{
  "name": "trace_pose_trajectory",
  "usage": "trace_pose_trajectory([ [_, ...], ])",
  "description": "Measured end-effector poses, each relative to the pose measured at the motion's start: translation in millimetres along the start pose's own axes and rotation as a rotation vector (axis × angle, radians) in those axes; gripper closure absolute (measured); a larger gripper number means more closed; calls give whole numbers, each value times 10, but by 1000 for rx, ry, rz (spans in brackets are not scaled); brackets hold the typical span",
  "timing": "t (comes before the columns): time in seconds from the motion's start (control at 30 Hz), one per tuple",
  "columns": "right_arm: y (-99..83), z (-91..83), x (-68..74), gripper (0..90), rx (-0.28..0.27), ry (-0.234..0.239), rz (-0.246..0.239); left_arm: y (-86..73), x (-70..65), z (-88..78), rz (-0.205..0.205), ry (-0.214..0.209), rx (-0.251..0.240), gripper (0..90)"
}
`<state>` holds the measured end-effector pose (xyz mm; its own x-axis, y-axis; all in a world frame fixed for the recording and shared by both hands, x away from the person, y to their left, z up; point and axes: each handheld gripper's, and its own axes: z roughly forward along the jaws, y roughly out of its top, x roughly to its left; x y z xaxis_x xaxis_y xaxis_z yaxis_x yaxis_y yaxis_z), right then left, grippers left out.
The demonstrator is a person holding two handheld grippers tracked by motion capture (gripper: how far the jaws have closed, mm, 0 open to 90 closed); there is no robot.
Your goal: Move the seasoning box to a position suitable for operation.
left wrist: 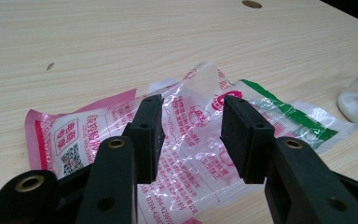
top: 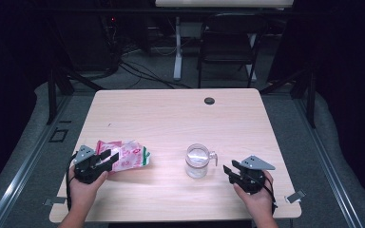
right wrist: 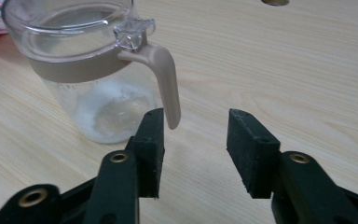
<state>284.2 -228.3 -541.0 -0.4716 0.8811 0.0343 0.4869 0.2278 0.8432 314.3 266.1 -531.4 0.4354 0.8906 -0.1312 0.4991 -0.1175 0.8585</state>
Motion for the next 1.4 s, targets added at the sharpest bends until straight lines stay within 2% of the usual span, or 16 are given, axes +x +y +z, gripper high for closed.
trace_pose_trajectory([
  [0.17,13,78,40,497,-19,32,14,-28,16,-49,-5,5,-5,569],
  [0.23,27,114,64,533,-13,35,15,-40,32,-77,-11,8,-8,568],
  [0.3,45,154,86,591,19,23,-32,-54,48,-101,-19,15,-13,568],
  [0.37,55,187,99,630,35,17,-50,-69,66,-131,-26,21,-11,568],
  [0.7,128,356,130,687,94,21,-73,-153,132,-283,-48,50,-20,569],
  [0.77,159,425,169,706,113,4,-91,-176,156,-337,-55,60,-22,569],
  [1.07,225,567,204,789,140,-27,-78,-253,202,-485,-84,87,-28,569],
  [1.4,246,591,212,798,150,-32,-87,-262,204,-523,-92,71,-36,575],
])
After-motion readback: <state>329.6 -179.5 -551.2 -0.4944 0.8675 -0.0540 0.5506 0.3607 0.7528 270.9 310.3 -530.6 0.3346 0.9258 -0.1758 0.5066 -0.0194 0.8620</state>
